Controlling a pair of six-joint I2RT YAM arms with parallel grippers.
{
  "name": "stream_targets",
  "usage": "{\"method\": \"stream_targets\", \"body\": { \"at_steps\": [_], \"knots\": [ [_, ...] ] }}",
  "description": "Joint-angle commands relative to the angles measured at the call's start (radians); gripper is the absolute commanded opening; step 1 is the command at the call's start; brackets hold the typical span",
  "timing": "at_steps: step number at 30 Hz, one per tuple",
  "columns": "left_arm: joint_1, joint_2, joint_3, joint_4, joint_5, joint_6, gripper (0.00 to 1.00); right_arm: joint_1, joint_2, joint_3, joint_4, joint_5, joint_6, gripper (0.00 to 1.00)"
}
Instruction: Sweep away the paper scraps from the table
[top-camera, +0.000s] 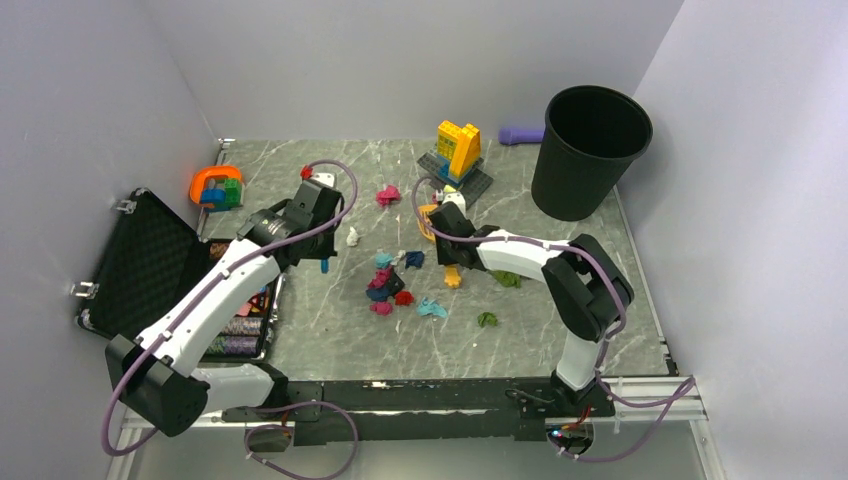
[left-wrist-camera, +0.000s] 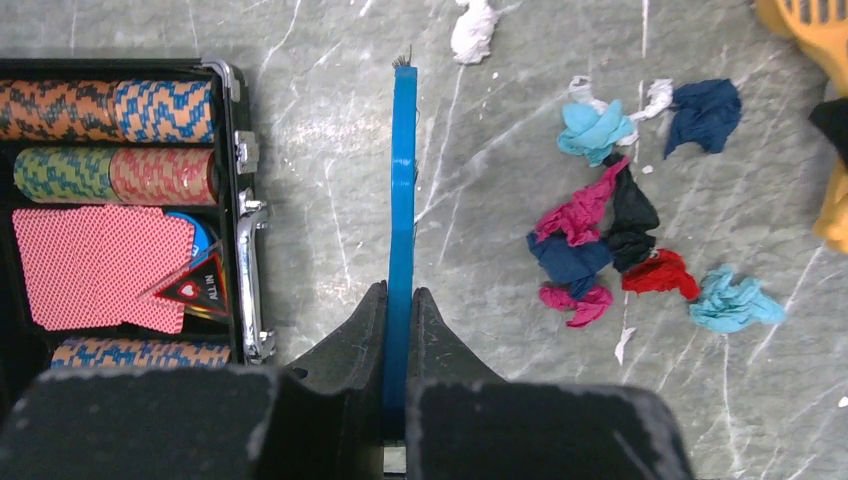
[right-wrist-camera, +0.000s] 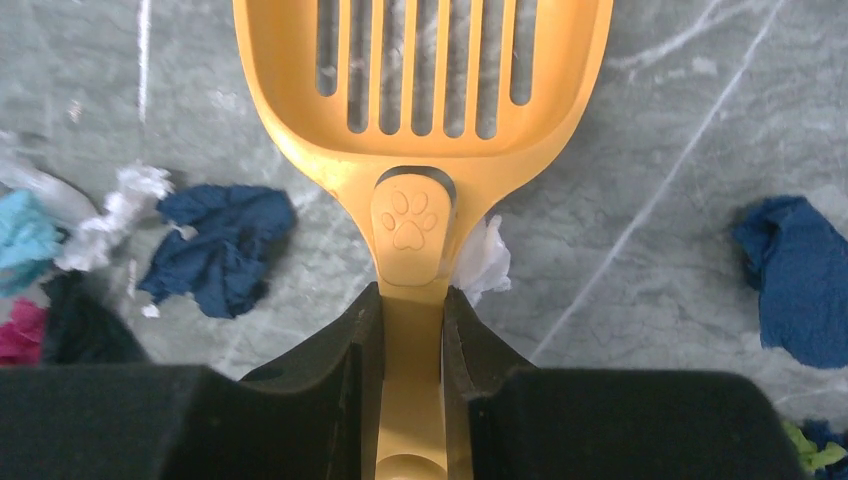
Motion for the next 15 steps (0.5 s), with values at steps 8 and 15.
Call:
{"method": "stream_targets", "body": {
  "at_steps": [8,15],
  "knots": [
    [0.016,-0.06,-0.032,0.01,-0.044,0.014,0.0,0.002,-0.025,0.016,0.003,-0.049,0.039,0.32],
    [0.017,-0.071,-0.052,0.017,-0.051,0.011,0.0,0.001,-0.071,-0.028,0.005,-0.074,0.062,0.41]
  ]
}}
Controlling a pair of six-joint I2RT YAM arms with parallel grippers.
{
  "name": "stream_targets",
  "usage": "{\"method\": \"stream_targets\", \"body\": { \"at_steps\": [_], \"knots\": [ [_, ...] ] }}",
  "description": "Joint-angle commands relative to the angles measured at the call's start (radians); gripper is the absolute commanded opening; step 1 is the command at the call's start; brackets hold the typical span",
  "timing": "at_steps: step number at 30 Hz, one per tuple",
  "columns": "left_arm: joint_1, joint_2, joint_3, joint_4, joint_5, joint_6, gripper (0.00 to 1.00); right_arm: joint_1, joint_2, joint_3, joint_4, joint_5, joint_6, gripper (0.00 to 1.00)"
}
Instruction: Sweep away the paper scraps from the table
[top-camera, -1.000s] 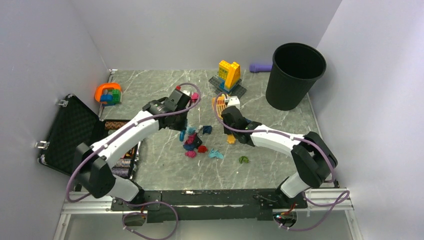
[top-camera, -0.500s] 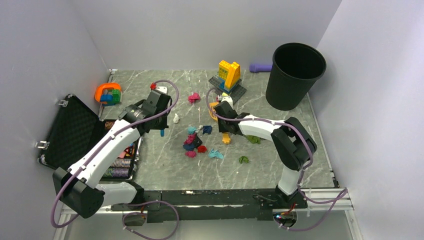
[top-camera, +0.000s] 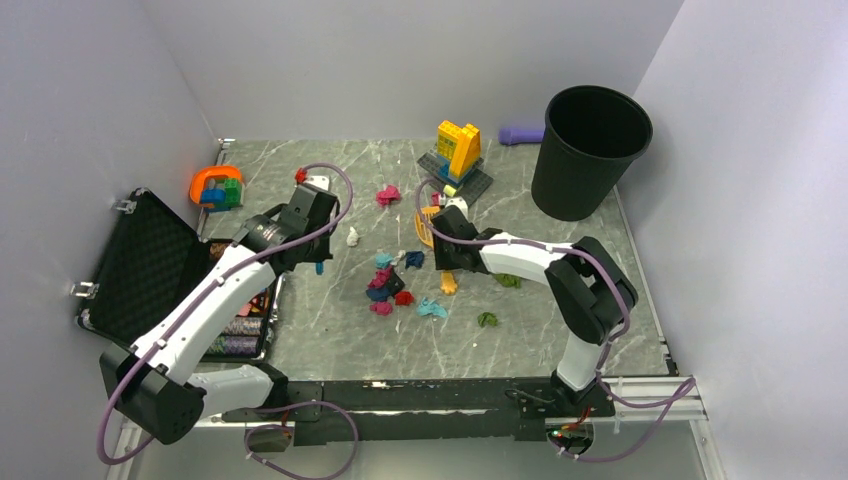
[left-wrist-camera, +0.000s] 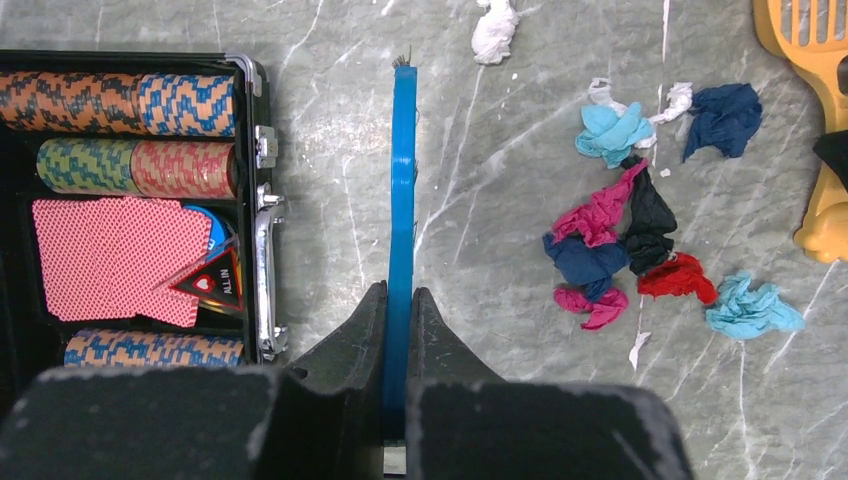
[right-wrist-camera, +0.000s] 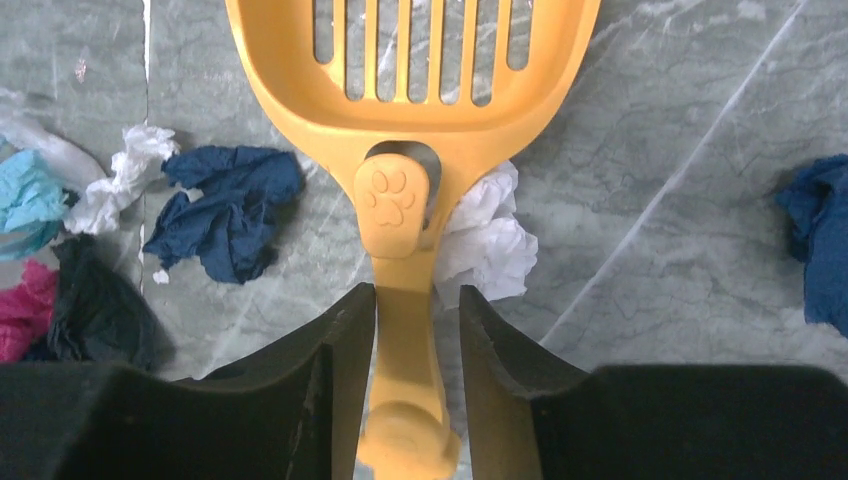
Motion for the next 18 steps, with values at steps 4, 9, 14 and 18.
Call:
{"method": "stream_targets", "body": {
  "at_steps": [4,9,14,18],
  "knots": [
    [0.006,-0.027,-0.02,0.025,-0.021,0.01,0.0,0.001,-0.078,-0.048,0.027,-0.047,0.045,0.41],
    [0.006,-0.026,-0.024,0.027,-0.026,0.01,0.0,0.001,-0.068,-0.07,0.045,-0.081,0.07,0.41],
    [0.006,-0.027,-0.035,0.03,-0.038,0.012,0.0,0.006,-0.055,-0.087,0.072,-0.1,0.091,0.41],
    [0.008,-0.025,-0.041,0.033,-0.037,0.013,0.0,0.012,-0.026,-0.076,0.084,-0.117,0.093,0.4]
  ]
}}
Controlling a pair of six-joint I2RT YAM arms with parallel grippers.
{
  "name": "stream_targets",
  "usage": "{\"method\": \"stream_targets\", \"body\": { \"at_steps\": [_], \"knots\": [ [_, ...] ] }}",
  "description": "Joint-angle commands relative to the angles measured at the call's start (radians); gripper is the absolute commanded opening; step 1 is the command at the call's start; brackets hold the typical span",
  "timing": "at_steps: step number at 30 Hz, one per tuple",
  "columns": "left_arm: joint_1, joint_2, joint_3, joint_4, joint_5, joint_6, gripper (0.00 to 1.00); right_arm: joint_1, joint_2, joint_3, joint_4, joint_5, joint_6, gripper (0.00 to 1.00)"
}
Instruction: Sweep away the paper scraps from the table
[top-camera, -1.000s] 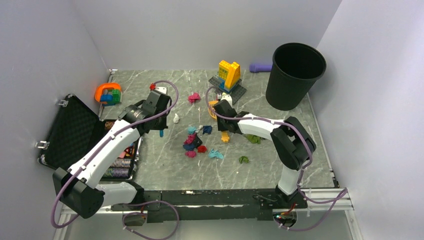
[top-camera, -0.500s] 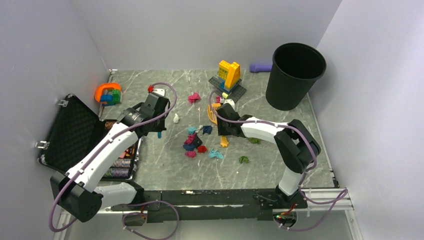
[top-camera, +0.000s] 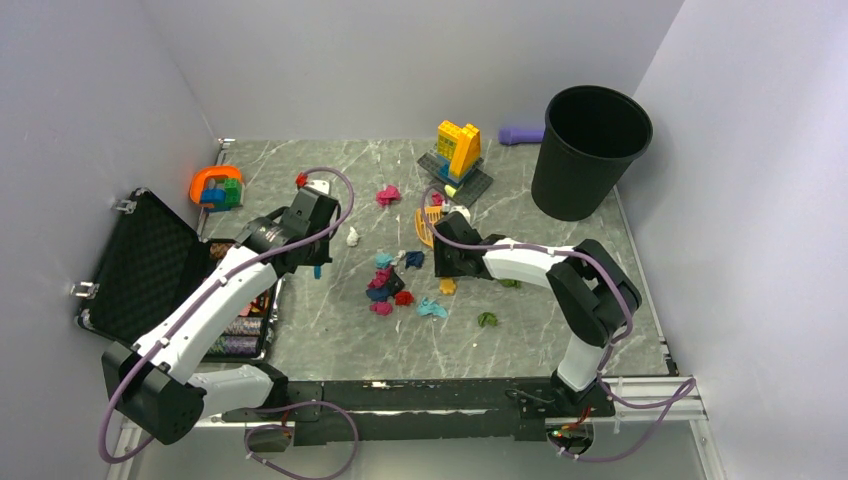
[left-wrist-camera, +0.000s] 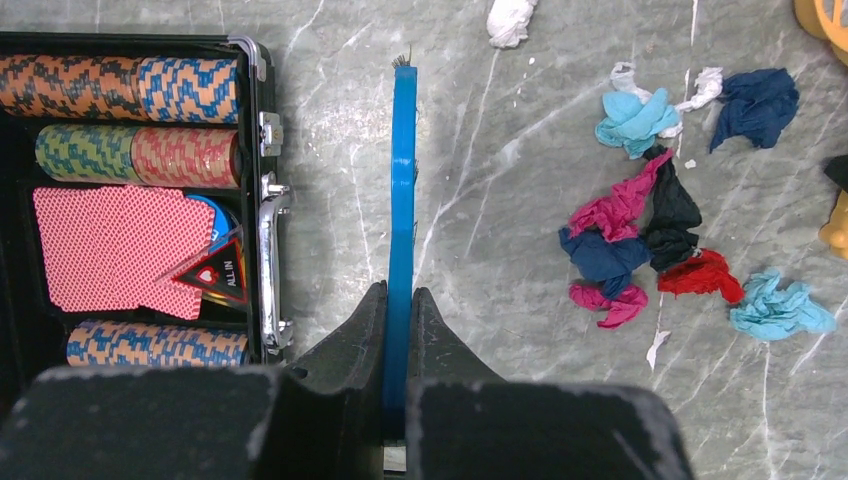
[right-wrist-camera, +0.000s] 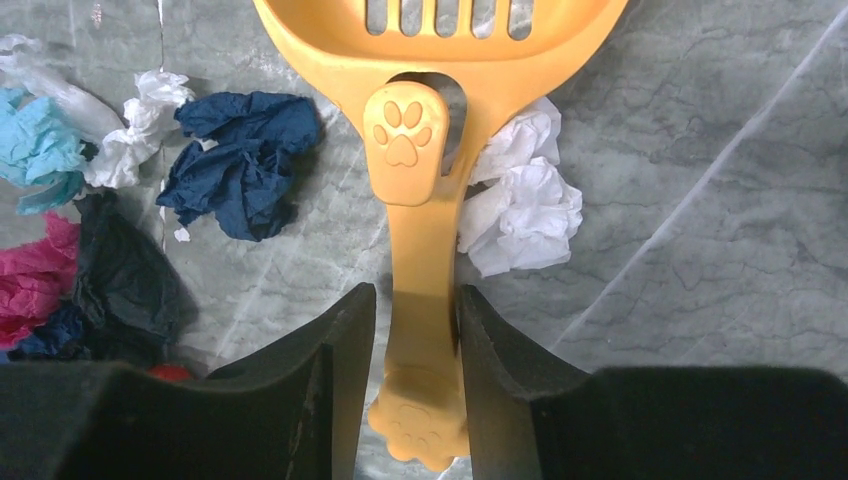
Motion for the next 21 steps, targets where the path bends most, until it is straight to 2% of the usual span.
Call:
{"method": "stream_targets", "body": {
  "at_steps": [1,14,19,21],
  "knots": [
    [0.004,-0.024,-0.008,0.029,-0.028,0.013,0.0,0.013,0.023,0.013,0.044,-0.025,0.021,0.39],
    [0.005,-0.031,-0.017,0.039,-0.036,0.016,0.0,0.053,0.124,0.15,-0.077,0.184,0.017,0.3],
    [0.006,-0.02,-0.02,0.043,-0.035,0.013,0.0,0.053,0.143,0.168,-0.091,0.217,0.012,0.28],
    [0.006,-0.016,-0.021,0.047,-0.035,0.012,0.0,0.053,0.152,0.174,-0.095,0.225,0.007,0.23]
  ]
}}
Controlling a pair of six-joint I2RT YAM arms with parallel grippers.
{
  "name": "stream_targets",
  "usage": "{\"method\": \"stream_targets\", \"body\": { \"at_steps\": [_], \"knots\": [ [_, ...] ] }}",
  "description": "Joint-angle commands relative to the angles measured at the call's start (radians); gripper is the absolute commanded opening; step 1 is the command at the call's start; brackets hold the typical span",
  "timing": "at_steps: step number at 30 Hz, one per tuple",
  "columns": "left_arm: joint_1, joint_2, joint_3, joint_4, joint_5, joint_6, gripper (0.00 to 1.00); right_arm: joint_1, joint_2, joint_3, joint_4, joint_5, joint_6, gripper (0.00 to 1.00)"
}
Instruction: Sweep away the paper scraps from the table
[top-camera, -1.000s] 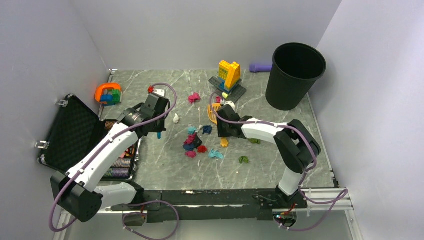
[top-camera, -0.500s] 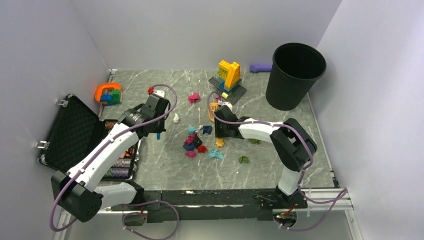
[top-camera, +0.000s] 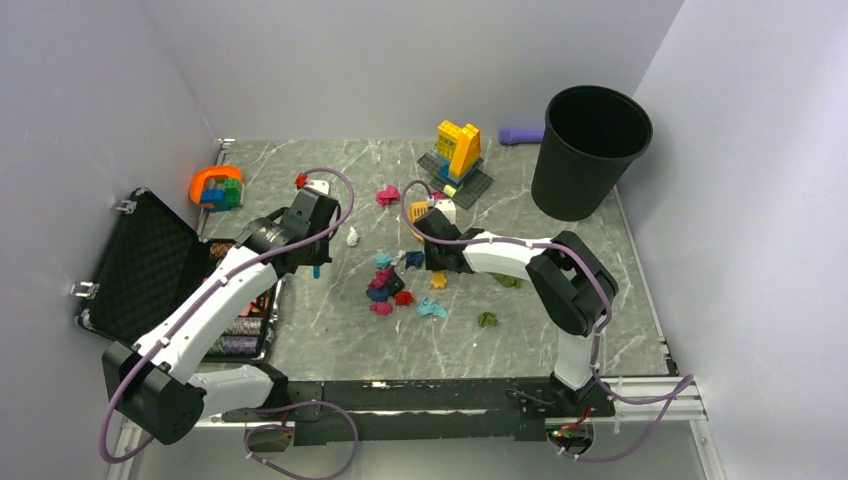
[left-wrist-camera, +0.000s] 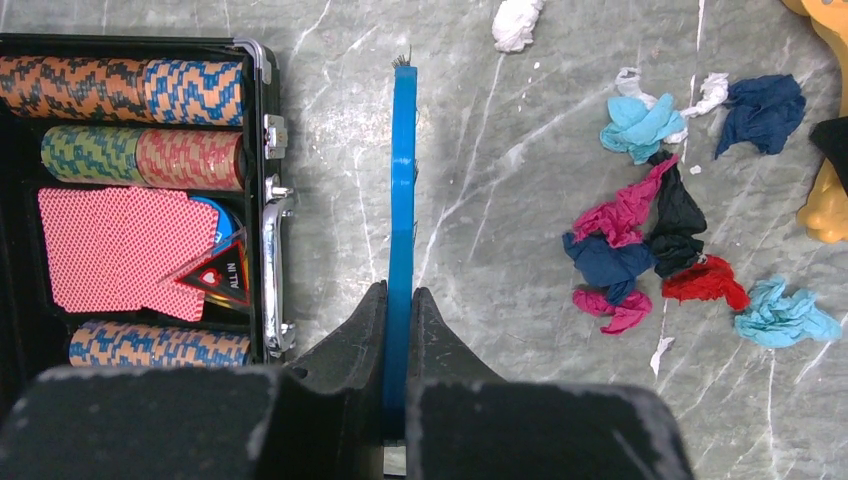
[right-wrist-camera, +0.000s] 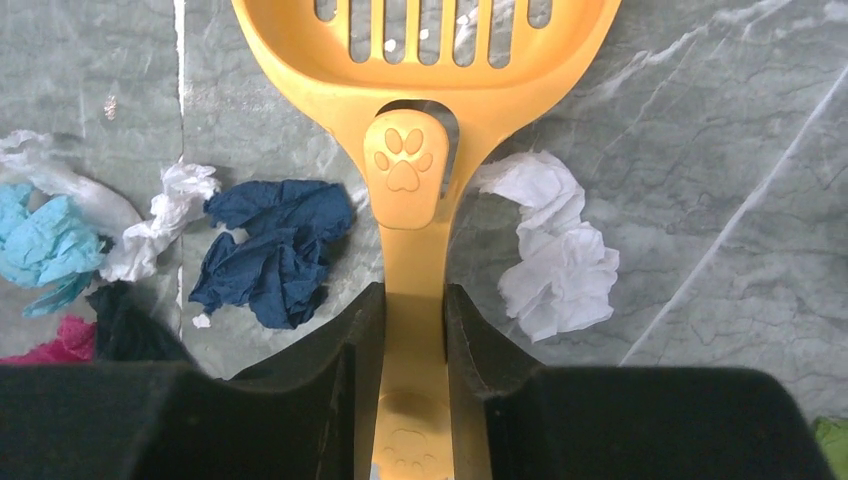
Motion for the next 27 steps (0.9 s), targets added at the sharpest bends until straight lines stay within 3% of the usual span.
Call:
{"method": "stream_targets", "body": {
  "at_steps": [1,4,8,13,19,27],
  "knots": [
    [0.005,-0.013,-0.012,0.045,-0.02,0.012,0.0,-0.004,0.034,0.033,-0.054,0.08,-0.007,0.17],
    [0.006,0.0,-0.028,0.08,0.004,0.007,0.0,-0.005,0.022,0.039,-0.046,0.055,-0.035,0.0],
    [0.007,0.054,-0.025,0.113,0.028,-0.009,0.0,-0.003,-0.057,0.023,-0.025,0.027,-0.076,0.0],
    [0.008,0.165,0.034,0.145,-0.082,-0.02,0.0,-0.004,-0.186,0.01,-0.053,-0.04,-0.137,0.0],
    [0.008,0.374,0.204,0.161,-0.155,0.131,0.0,-0.005,-0.381,0.003,-0.145,-0.039,-0.156,0.0],
    [-0.065,0.554,0.297,0.106,0.042,0.266,0.0,-0.005,-0.581,-0.017,-0.283,0.152,-0.093,0.0]
  ]
}}
